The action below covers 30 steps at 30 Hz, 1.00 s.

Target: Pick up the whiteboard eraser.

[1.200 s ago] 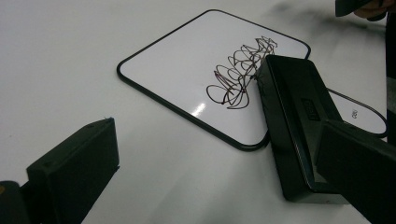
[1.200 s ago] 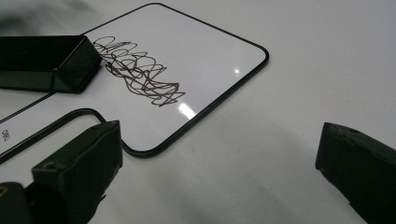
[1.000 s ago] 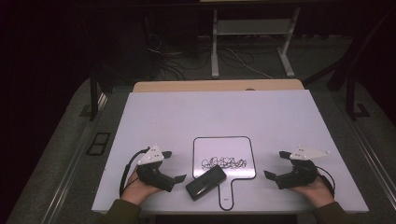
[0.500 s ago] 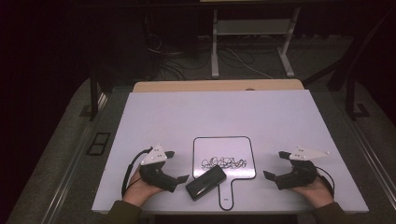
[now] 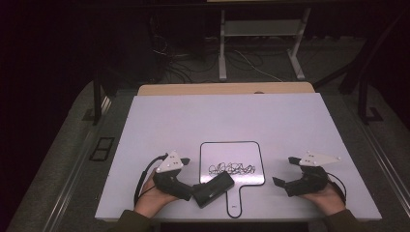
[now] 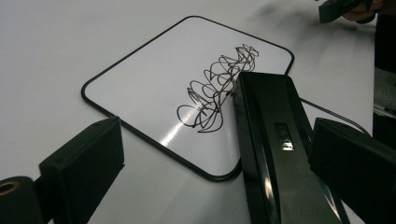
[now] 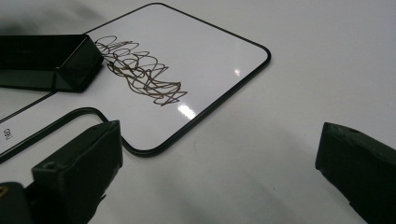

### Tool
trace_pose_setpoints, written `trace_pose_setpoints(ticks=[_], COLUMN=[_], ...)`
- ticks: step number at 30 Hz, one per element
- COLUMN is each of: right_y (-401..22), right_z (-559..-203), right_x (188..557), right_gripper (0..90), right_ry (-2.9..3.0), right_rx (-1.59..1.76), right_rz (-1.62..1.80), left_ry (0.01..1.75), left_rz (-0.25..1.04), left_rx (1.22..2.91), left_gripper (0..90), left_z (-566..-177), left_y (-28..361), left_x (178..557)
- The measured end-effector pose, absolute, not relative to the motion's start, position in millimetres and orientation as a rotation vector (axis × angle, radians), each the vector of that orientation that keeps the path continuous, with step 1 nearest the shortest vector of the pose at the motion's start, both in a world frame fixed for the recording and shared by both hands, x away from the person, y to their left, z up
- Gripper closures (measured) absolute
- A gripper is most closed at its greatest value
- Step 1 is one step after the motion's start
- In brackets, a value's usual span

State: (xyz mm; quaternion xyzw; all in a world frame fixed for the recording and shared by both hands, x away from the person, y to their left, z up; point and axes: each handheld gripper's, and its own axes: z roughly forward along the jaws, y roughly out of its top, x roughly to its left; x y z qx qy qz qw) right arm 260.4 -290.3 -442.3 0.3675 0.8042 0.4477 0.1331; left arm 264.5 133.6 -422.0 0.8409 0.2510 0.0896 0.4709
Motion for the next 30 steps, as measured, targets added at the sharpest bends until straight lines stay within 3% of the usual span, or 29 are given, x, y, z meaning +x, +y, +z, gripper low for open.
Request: trace_pose_setpoints(ticks=[11,30], right_y=[-291,-291], right_z=[-442,-442], right_x=[261,261], right_gripper=[0.0,0.0], right_ry=[2.331,2.326], right_rx=[1.072,1.080], right_rz=[1.298,1.302], left_ry=[0.598,0.564], left_rz=[0.209,0.172], left_rx=[2.101,2.209], left_gripper=[12.6,18.8], left_z=[-420,-426], left_y=[117,77], left_x=[261,252])
